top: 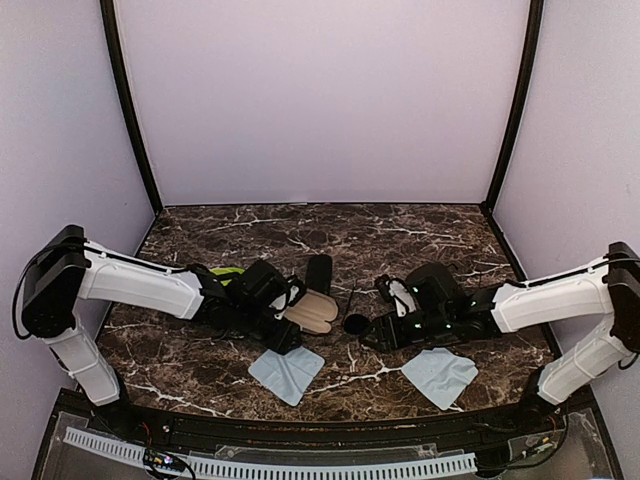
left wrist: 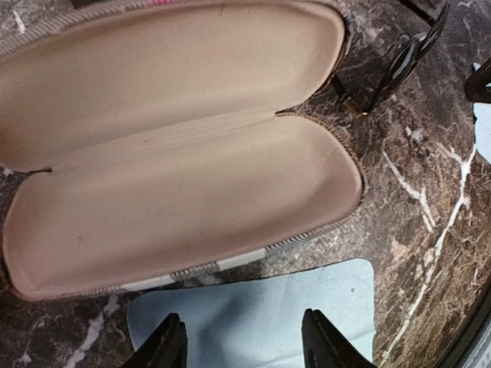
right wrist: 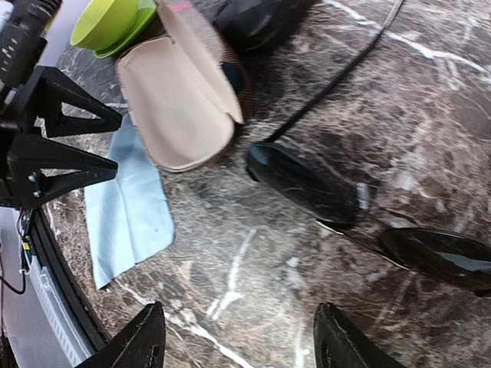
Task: Organize the sunglasses
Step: Move the glasses cleaning cloth to the corner of the board, then smooth out the glasses cleaning cloth at the corner of the board.
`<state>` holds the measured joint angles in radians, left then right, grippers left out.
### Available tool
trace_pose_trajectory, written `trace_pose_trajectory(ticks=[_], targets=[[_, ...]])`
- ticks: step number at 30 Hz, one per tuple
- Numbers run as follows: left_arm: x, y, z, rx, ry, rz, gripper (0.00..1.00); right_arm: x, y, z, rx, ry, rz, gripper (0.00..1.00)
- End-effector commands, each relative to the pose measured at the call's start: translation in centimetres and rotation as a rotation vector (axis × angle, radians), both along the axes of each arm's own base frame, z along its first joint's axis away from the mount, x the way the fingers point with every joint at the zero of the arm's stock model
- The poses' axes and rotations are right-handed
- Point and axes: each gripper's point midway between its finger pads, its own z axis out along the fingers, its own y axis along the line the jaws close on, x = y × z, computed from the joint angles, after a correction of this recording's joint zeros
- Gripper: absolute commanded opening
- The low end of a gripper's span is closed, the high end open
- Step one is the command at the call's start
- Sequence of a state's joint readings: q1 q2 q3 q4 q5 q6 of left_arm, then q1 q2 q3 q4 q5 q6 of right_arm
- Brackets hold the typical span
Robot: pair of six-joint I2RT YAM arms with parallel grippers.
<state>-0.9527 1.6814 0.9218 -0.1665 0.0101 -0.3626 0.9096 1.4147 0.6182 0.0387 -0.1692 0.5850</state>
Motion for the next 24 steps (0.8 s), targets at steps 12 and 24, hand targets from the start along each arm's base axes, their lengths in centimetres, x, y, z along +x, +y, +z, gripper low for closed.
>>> trace_pose_trajectory(ticks=[12, 24], targets=[[-4.9, 4.7, 0.0, -0.096, 0.109, 0.084, 0.54, -3.8, 9.1, 1.5, 0.205, 0.064, 0.226, 0.65], [-5.9, 4.0, -0.8, -0.143, 0.161, 0.064, 0.53, -4.5, 10.5, 0.6, 0.210, 0.092, 0.245, 0.64]])
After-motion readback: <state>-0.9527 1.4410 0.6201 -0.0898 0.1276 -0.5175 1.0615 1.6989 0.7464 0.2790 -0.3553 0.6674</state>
